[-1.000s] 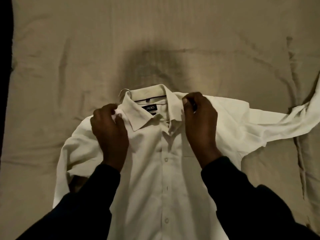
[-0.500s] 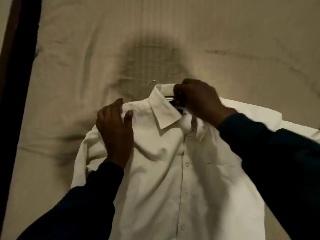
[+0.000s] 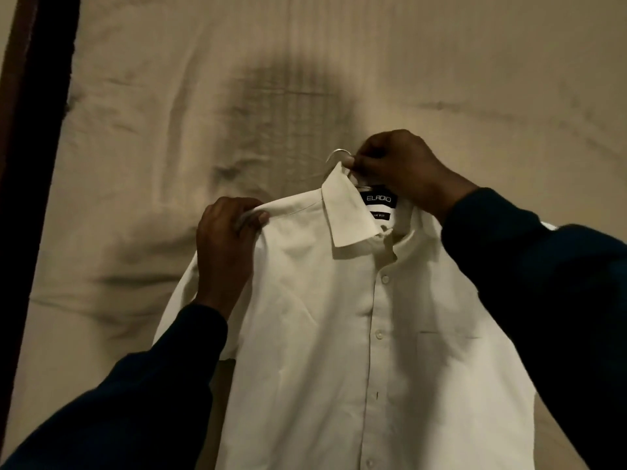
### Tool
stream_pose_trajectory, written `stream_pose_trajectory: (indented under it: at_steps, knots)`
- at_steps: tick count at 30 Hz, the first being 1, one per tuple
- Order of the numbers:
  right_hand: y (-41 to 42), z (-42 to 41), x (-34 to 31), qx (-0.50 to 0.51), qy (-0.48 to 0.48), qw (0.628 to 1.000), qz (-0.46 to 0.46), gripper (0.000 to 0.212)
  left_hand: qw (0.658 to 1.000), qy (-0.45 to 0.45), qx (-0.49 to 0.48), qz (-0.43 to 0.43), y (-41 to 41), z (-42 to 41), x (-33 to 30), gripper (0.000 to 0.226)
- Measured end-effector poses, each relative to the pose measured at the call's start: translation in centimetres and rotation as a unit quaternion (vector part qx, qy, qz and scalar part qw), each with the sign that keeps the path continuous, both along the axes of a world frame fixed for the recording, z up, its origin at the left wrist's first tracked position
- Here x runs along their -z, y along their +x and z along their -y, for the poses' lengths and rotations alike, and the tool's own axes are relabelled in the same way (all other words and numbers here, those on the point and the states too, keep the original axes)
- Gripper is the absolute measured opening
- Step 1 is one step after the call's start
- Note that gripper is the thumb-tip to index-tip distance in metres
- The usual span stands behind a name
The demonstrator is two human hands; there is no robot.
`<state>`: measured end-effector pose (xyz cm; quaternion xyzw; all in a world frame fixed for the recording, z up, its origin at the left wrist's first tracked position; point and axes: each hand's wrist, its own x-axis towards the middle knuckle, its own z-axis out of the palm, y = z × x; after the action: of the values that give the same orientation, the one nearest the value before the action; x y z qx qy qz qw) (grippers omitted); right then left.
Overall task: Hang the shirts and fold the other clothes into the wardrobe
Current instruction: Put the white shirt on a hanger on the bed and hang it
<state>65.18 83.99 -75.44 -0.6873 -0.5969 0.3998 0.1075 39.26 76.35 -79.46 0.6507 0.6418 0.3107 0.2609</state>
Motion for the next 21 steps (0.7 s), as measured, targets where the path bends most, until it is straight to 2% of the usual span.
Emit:
stream_pose_trajectory:
  at_steps: [6, 10, 13, 15, 17, 19, 21]
  knots:
    - [0.6, -2.1, -0.3, 0.019, 0.011, 0.999, 0.043, 0.011, 1.0, -0.011, 0.019, -0.012, -2.1, -0.3, -0.1, 0.009]
    - [2.7, -1.3, -0.7, 0.063, 0.004, 0.997, -0.039, 0.02, 0.998, -0.004, 0.021, -0.057, -4.0, -1.8, 0.0, 0.015]
    - [3.0, 0.4, 0.0, 0.128, 0.007, 0.981, -0.144, 0.021, 0.997, -0.014, -0.012, -0.072, -5.4, -2.8, 0.3, 0.019]
    - [3.1, 1.8, 0.5, 0.221, 0.076, 0.954, -0.186, 0.019, 0.992, 0.007, -0.048, -0.12, -4.6, -2.2, 0.0, 0.022]
    - [2.8, 4.1, 0.4, 0.328, 0.198, 0.914, -0.135, 0.01, 0.982, 0.057, -0.107, -0.142, -2.2, -0.8, -1.2, 0.024]
    - [1.9, 7.2, -0.1, 0.408, 0.27, 0.868, -0.081, 0.009, 0.991, 0.052, -0.116, -0.048, 1.7, 1.4, -2.8, 0.018]
    - [0.6, 10.1, -0.5, 0.437, 0.267, 0.856, -0.075, 0.012, 0.997, -0.003, -0.047, 0.053, 5.7, 3.8, -3.6, 0.007]
